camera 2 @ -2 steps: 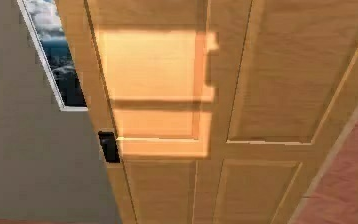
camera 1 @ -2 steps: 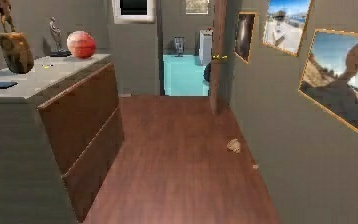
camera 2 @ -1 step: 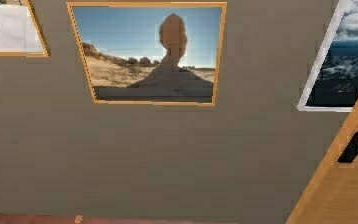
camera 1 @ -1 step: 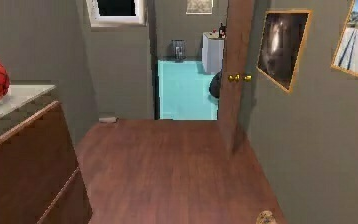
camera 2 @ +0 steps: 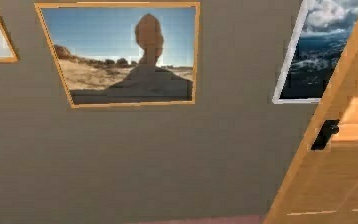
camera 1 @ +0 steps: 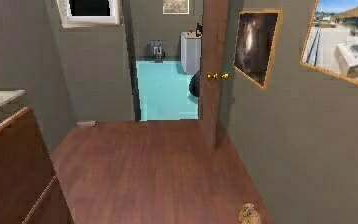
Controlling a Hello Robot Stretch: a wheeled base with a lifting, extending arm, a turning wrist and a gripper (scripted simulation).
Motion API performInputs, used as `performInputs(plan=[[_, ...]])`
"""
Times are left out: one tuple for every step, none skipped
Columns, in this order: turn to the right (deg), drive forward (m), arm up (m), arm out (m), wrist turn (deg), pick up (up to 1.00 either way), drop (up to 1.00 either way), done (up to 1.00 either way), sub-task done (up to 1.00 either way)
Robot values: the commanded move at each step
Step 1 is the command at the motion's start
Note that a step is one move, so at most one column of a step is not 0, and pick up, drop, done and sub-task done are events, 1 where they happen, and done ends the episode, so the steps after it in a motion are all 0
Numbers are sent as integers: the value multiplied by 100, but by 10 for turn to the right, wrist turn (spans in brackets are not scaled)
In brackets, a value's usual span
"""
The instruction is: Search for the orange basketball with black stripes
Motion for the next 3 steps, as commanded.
performInputs(plan=[[0, 40, 0, 0, 0, 0, 0, 0, 0], [-450, 0, 0, 0, 0, 0, 0, 0, 0], [-240, 0, 0, 0, 0, 0, 0, 0, 0]])
